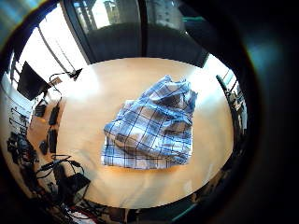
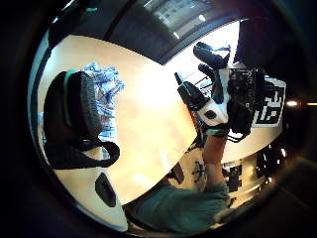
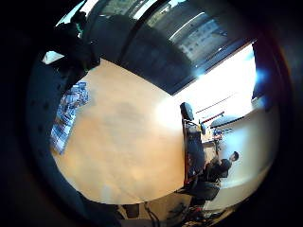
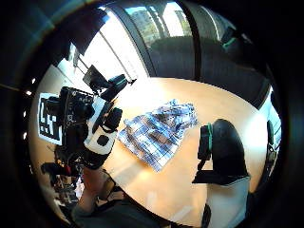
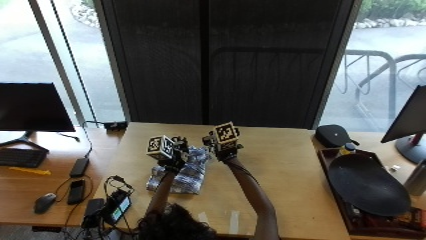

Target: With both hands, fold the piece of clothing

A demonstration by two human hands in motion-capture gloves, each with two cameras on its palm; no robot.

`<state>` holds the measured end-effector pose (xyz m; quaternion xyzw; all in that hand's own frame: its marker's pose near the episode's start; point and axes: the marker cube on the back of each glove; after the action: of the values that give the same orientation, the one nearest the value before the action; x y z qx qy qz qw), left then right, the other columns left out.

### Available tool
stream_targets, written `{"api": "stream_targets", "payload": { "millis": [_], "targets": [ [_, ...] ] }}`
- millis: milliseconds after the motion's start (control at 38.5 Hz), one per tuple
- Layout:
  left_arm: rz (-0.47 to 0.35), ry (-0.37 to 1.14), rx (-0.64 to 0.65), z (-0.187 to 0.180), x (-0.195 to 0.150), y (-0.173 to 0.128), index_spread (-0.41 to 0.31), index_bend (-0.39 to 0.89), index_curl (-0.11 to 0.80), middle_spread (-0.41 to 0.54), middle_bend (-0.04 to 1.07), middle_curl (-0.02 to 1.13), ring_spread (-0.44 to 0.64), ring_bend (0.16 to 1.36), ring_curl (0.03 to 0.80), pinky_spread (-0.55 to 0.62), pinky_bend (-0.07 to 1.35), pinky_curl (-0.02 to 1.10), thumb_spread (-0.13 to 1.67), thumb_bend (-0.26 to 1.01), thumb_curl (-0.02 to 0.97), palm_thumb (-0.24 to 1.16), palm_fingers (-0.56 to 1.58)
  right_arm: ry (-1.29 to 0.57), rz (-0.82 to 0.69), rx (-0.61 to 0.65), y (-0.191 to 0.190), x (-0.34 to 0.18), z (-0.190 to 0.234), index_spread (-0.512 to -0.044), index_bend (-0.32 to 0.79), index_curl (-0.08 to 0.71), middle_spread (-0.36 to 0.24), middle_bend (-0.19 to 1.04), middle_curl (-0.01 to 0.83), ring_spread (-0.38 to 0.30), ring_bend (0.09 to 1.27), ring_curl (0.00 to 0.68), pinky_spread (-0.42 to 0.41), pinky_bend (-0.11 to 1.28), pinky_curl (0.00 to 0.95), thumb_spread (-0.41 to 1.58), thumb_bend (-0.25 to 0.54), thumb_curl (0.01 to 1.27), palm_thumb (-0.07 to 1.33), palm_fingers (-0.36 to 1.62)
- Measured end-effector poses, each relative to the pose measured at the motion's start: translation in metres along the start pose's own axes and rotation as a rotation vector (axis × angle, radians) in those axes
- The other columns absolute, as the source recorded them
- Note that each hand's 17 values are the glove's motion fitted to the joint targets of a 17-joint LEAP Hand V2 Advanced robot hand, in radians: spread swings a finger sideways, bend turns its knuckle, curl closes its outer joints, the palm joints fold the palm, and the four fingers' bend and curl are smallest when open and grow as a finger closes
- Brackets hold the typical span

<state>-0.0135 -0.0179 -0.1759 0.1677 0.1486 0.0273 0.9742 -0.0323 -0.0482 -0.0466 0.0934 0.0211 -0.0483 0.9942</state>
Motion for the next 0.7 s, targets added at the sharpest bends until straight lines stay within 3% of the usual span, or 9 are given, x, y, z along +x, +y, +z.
{"api": "stream_targets", "payload": {
  "millis": [52, 104, 364, 545, 701],
  "targets": [
    [0.008, 0.006, 0.007, 0.000, 0.002, -0.001, -0.124, 0.16, 0.370, 0.012, 0.19, 0.39, 0.25, 0.37, 0.291, 0.34, 0.28, 0.29, 1.56, 0.25, 0.276, 0.34, 0.48, -0.066, 0.005, -0.164, 0.022, -0.006, 0.002, -0.316, 0.15, 0.300, -0.117, 0.16, 0.332, -0.133, 0.38, 0.372, 0.034, 0.54, 0.340, 1.19, -0.011, 0.45, 0.89, 0.70],
    [0.010, 0.006, 0.013, 0.000, 0.002, -0.001, -0.124, 0.16, 0.372, 0.011, 0.19, 0.39, 0.25, 0.37, 0.293, 0.34, 0.27, 0.29, 1.56, 0.25, 0.279, 0.34, 0.48, -0.090, 0.009, -0.214, 0.029, -0.007, 0.006, -0.315, 0.15, 0.302, -0.117, 0.16, 0.332, -0.132, 0.38, 0.373, 0.035, 0.54, 0.340, 1.19, -0.012, 0.45, 0.89, 0.70],
    [0.011, 0.000, 0.005, 0.005, 0.005, 0.002, -0.125, 0.16, 0.375, 0.010, 0.19, 0.40, 0.25, 0.37, 0.301, 0.34, 0.26, 0.31, 1.56, 0.25, 0.288, 0.34, 0.48, -0.088, 0.023, -0.244, 0.034, -0.003, 0.002, -0.311, 0.14, 0.308, -0.106, 0.16, 0.333, -0.125, 0.39, 0.380, 0.049, 0.53, 0.344, 1.21, -0.013, 0.46, 0.89, 0.69],
    [0.024, -0.003, 0.005, 0.008, 0.004, 0.002, -0.125, 0.16, 0.377, 0.010, 0.19, 0.40, 0.25, 0.37, 0.307, 0.35, 0.25, 0.32, 1.55, 0.24, 0.291, 0.34, 0.47, -0.040, 0.028, -0.051, 0.007, 0.007, 0.001, -0.311, 0.14, 0.307, -0.105, 0.16, 0.333, -0.123, 0.39, 0.383, 0.051, 0.53, 0.348, 1.21, -0.013, 0.47, 0.88, 0.69],
    [0.020, -0.002, 0.000, 0.012, 0.002, 0.001, -0.125, 0.16, 0.378, 0.009, 0.19, 0.40, 0.25, 0.37, 0.311, 0.35, 0.25, 0.33, 1.55, 0.23, 0.294, 0.34, 0.47, -0.099, 0.027, -0.173, 0.023, 0.000, 0.005, -0.310, 0.14, 0.307, -0.104, 0.17, 0.335, -0.123, 0.39, 0.385, 0.052, 0.52, 0.350, 1.21, -0.013, 0.47, 0.88, 0.68]
  ]
}}
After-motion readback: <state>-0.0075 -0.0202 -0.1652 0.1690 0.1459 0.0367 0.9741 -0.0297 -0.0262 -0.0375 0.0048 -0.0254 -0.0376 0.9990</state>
